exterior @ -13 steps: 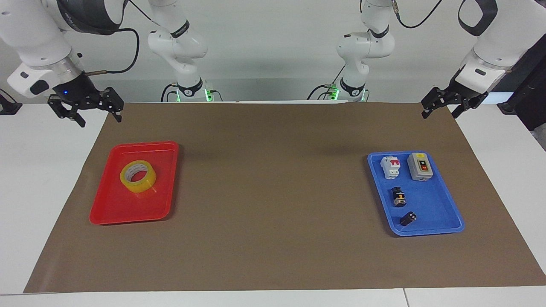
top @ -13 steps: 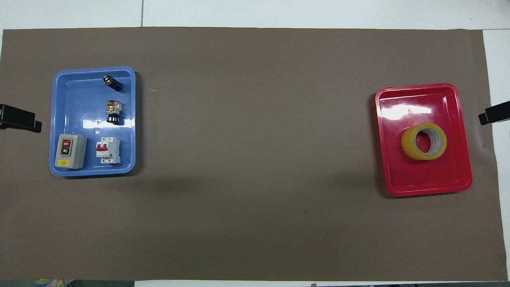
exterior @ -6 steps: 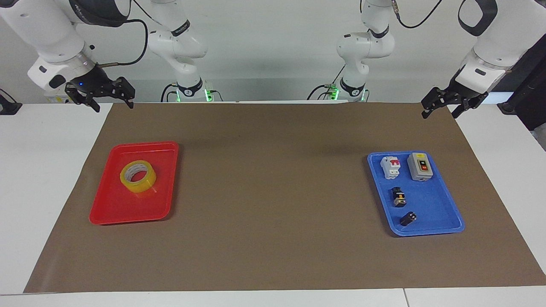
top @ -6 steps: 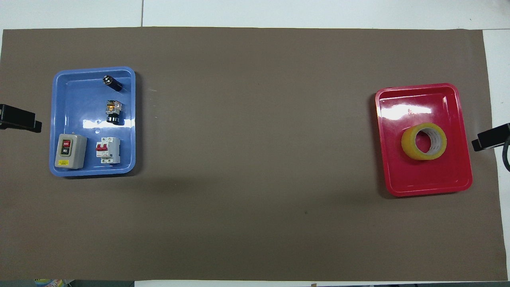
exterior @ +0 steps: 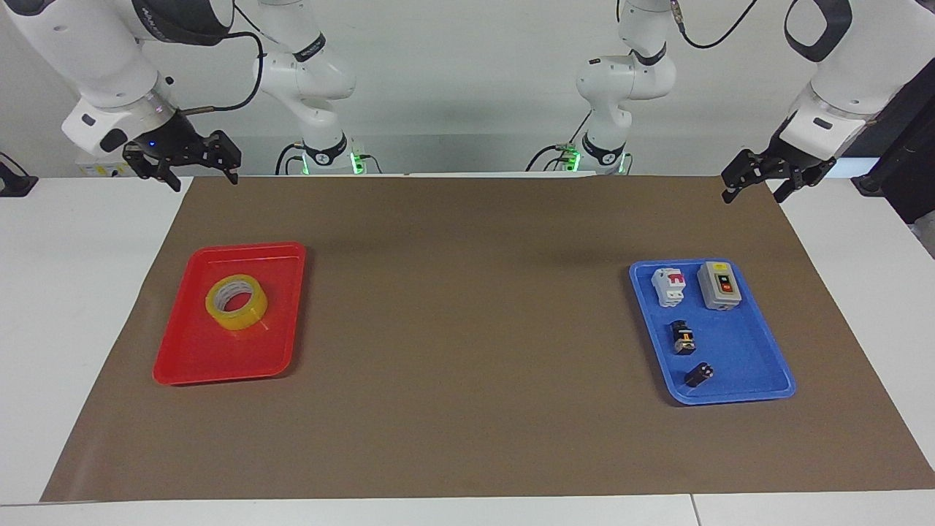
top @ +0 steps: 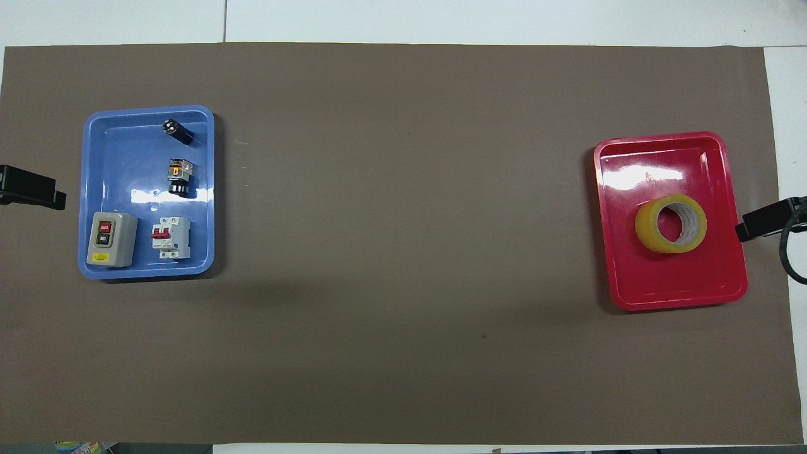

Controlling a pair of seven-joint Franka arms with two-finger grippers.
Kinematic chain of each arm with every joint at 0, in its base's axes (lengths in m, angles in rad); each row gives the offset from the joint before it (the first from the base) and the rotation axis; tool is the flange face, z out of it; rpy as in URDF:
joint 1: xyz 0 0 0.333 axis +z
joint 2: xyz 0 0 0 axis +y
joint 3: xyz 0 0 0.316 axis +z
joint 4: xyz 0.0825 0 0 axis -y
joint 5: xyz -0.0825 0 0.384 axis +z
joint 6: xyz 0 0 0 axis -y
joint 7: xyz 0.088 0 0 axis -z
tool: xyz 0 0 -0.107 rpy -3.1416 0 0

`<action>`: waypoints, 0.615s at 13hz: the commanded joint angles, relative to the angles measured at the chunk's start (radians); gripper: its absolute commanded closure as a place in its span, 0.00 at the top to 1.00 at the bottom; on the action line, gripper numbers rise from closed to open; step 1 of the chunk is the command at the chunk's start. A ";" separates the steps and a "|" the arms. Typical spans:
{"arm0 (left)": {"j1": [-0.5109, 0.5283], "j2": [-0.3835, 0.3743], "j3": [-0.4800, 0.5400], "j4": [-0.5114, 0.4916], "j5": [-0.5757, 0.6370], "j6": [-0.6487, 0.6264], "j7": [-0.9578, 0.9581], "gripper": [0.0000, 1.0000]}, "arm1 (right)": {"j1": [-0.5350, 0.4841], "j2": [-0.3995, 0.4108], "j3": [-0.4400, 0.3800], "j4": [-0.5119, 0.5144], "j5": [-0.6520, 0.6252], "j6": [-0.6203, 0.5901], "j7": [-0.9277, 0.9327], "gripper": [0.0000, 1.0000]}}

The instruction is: Place and move tape with both arms

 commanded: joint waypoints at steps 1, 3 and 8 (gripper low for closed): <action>0.004 -0.024 -0.009 -0.027 0.023 0.012 -0.015 1.00 | 0.002 0.002 0.001 0.007 -0.021 0.060 0.003 1.00; 0.004 -0.024 -0.009 -0.027 0.023 0.010 -0.015 1.00 | 0.017 0.005 0.001 0.009 -0.036 0.059 0.003 1.00; 0.003 -0.024 -0.009 -0.027 0.023 0.010 -0.015 1.00 | 0.050 0.002 -0.015 0.004 -0.058 0.060 0.011 1.00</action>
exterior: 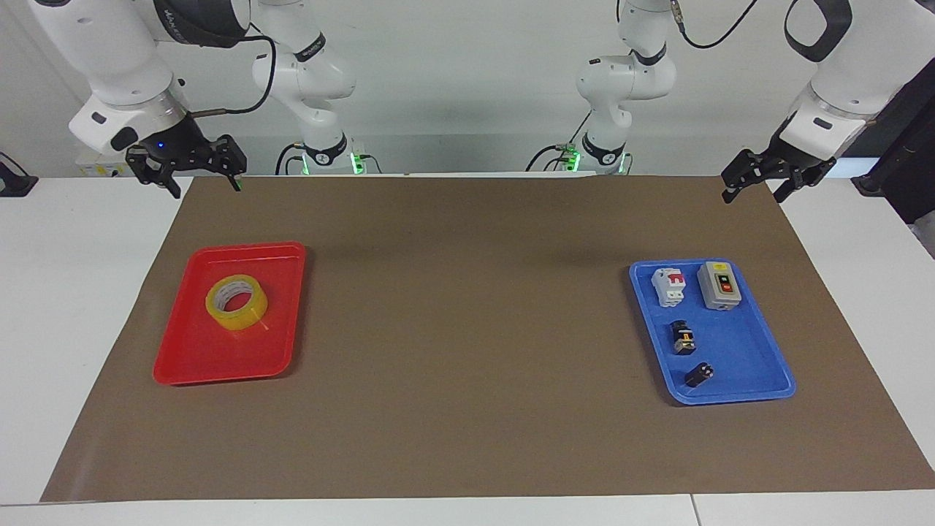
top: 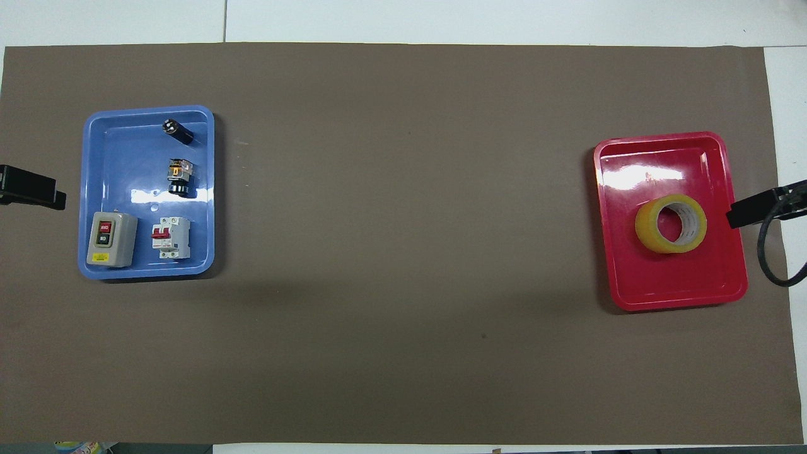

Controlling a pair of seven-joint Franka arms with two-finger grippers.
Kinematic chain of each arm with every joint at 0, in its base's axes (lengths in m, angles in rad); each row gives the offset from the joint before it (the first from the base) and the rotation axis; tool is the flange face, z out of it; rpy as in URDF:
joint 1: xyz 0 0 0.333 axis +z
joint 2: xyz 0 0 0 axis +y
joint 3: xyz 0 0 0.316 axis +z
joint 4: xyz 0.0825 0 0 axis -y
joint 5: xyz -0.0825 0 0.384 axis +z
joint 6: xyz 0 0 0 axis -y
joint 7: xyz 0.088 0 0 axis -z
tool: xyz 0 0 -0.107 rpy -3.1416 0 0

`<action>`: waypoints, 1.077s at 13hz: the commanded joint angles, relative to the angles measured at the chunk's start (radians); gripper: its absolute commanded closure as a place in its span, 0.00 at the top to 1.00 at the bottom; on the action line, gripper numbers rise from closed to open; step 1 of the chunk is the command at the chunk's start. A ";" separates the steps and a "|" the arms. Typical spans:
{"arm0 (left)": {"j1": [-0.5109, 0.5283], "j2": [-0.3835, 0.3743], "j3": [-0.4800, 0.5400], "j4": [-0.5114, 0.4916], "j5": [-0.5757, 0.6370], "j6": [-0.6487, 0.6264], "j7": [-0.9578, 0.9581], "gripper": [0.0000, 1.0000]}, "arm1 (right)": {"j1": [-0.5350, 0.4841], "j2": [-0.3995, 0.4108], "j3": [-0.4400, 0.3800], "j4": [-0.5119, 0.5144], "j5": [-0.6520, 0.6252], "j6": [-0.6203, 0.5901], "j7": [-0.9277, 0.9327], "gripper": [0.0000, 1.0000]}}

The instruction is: Place and move tape with both arms

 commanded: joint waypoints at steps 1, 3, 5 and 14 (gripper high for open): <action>0.004 -0.024 -0.009 -0.027 0.023 0.010 -0.015 1.00 | 0.005 -0.002 -0.017 -0.001 -0.012 0.005 0.009 1.00; 0.004 -0.024 -0.009 -0.027 0.023 0.012 -0.015 1.00 | 0.037 -0.002 -0.053 -0.001 -0.005 0.005 0.009 1.00; 0.004 -0.024 -0.009 -0.027 0.023 0.010 -0.015 1.00 | 0.044 -0.002 -0.066 -0.003 -0.002 0.008 0.008 1.00; 0.004 -0.024 -0.009 -0.027 0.023 0.012 -0.015 1.00 | 0.034 0.007 -0.090 0.014 0.017 0.008 0.028 1.00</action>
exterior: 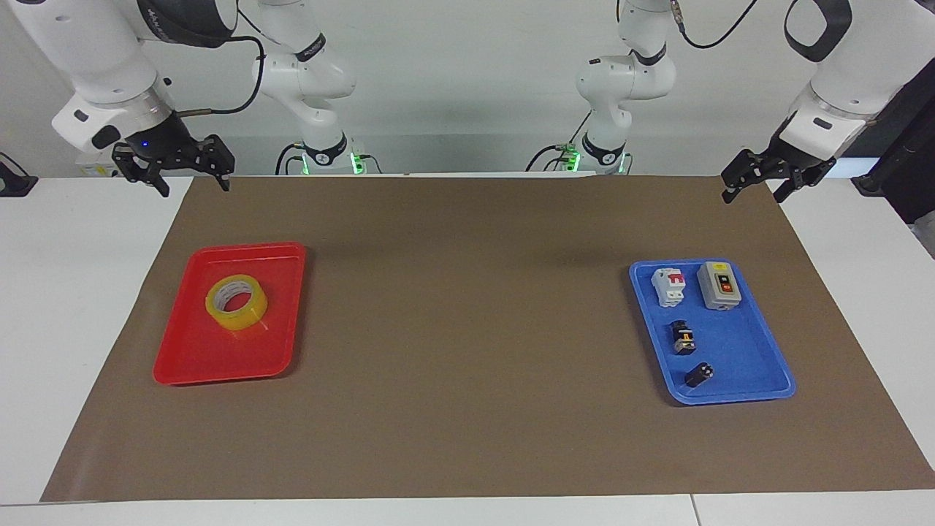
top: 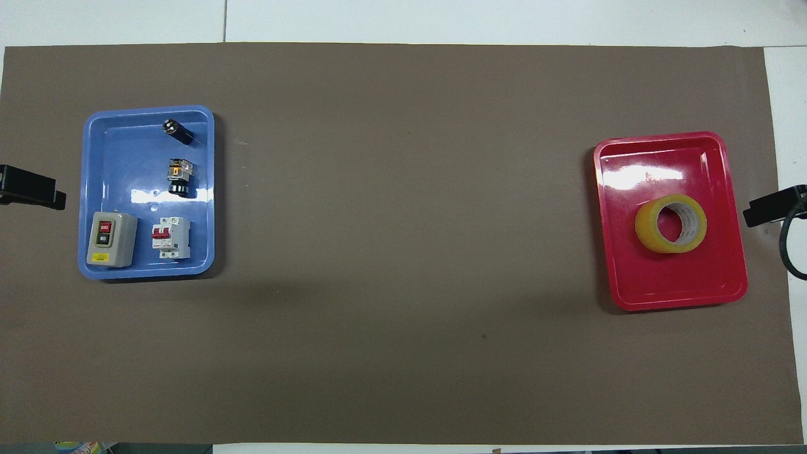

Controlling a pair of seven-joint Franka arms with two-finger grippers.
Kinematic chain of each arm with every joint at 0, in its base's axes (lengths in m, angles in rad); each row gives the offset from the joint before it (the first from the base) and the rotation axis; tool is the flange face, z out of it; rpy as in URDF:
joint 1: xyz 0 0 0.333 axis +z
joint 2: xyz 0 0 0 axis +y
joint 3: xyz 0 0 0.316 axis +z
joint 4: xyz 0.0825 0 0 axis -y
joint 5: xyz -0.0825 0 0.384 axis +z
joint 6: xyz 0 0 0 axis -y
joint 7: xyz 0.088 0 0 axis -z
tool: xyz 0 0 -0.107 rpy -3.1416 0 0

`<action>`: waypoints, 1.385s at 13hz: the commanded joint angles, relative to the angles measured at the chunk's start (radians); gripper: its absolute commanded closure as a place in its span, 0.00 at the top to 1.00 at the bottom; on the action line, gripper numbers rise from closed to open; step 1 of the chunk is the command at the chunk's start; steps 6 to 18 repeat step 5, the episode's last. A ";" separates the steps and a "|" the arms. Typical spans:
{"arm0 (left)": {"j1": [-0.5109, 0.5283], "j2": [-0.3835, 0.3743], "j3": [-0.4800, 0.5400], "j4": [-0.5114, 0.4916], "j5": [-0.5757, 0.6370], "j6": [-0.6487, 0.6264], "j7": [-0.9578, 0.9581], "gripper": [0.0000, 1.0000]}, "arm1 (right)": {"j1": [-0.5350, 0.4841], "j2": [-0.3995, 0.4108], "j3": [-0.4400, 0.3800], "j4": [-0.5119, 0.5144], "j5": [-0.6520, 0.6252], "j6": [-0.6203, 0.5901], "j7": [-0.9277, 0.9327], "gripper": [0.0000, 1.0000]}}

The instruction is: Place and move tape with both arms

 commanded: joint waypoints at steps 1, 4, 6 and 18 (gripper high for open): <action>0.004 -0.024 -0.009 -0.027 0.023 0.010 -0.014 1.00 | -0.001 0.006 -0.022 0.010 0.023 0.011 0.020 1.00; 0.004 -0.024 -0.009 -0.027 0.023 0.010 -0.014 1.00 | 0.001 0.005 -0.022 0.003 0.023 0.017 0.020 1.00; 0.004 -0.024 -0.009 -0.027 0.023 0.010 -0.014 1.00 | 0.001 0.003 -0.022 0.001 0.023 0.017 0.020 1.00; 0.004 -0.024 -0.009 -0.027 0.023 0.010 -0.014 1.00 | 0.001 0.003 -0.022 0.001 0.023 0.017 0.020 1.00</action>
